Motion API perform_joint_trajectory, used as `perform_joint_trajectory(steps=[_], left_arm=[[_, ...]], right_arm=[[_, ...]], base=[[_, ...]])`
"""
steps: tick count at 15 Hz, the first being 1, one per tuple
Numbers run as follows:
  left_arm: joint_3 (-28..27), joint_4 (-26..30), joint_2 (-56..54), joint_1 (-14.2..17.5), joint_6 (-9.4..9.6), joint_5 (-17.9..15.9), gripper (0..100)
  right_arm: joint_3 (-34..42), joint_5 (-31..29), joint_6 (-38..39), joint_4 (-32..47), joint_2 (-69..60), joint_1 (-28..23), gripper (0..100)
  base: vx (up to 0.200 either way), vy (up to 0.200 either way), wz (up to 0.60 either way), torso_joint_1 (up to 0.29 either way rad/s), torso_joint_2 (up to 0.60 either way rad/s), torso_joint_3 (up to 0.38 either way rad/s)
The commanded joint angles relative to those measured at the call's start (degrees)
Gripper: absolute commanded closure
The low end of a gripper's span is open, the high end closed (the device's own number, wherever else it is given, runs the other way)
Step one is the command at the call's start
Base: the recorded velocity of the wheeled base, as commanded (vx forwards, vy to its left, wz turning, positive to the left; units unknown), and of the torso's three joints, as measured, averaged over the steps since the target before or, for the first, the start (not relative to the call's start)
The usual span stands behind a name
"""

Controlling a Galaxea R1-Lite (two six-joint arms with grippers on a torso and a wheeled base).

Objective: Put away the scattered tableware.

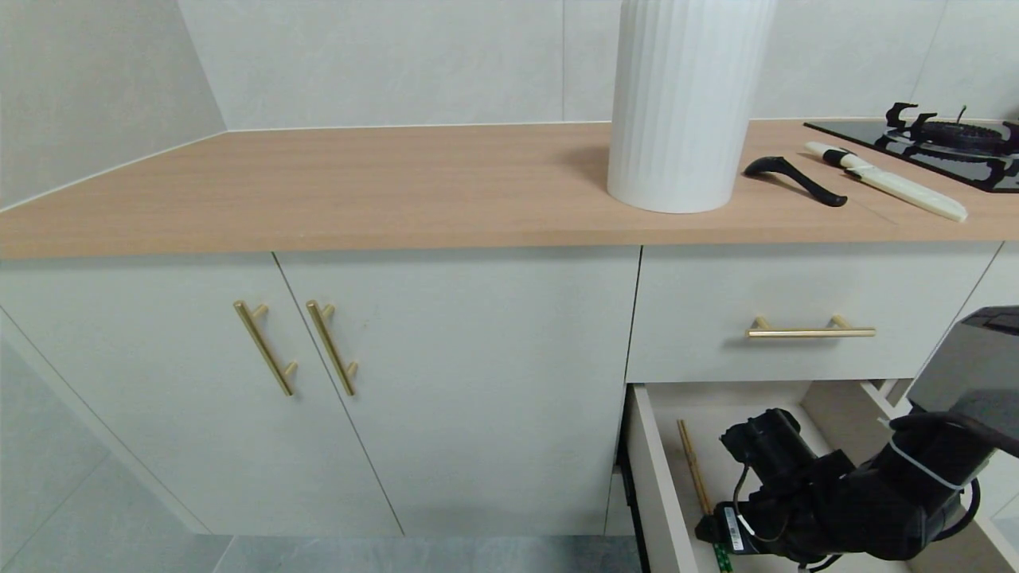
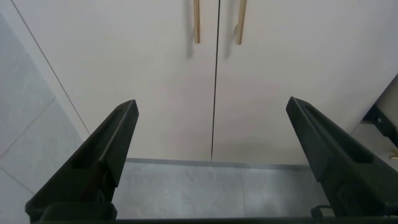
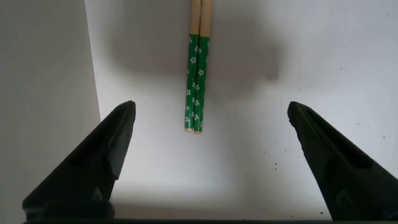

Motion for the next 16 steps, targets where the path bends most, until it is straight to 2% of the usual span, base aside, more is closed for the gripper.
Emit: perform_joint_trajectory(steps=[1,2,4,5,6,7,11,16], left_arm=[[0.0,0.0,0.1,0.0,-0.02,0.0,0],[0.0,0.0,0.1,0.0,-0.02,0.0,0],[0.0,0.0,0.1,0.0,-0.02,0.0,0],[0.0,0.0,0.1,0.0,-0.02,0.0,0],[0.0,0.0,0.1,0.0,-0.02,0.0,0],[0.0,0.0,0.1,0.0,-0.02,0.0,0],[0.0,0.0,0.1,0.0,-0.02,0.0,0],[0.0,0.0,0.1,0.0,-0.02,0.0,0]], right_arm=[[0.4,-0.3,-0.4,1.1,-12.2,-0.1,0],[-0.1,-0.3,-0.7,5.3,-18.6,-0.1,0],[-5.7,0.0,-1.0,21.6,-31.2,-0.3,0],[-6.9,0.1,-1.0,24.6,-33.1,-0.3,0],[-11.2,0.1,-1.2,35.0,-40.6,-0.3,0],[-13.1,0.1,-1.7,38.6,-44.1,-0.3,0],[-18.6,-1.0,-3.2,48.0,-51.9,-0.6,0],[-18.9,-2.5,-4.6,48.5,-52.0,-2.0,0]], base=[[0.0,0.0,0.0,0.0,0.0,0.0],[0.0,0.0,0.0,0.0,0.0,0.0],[0.0,0.0,0.0,0.0,0.0,0.0],[0.0,0.0,0.0,0.0,0.0,0.0],[0.0,0.0,0.0,0.0,0.0,0.0],[0.0,0.0,0.0,0.0,0.0,0.0],[0.0,0.0,0.0,0.0,0.0,0.0],[0.0,0.0,0.0,0.0,0.0,0.0]])
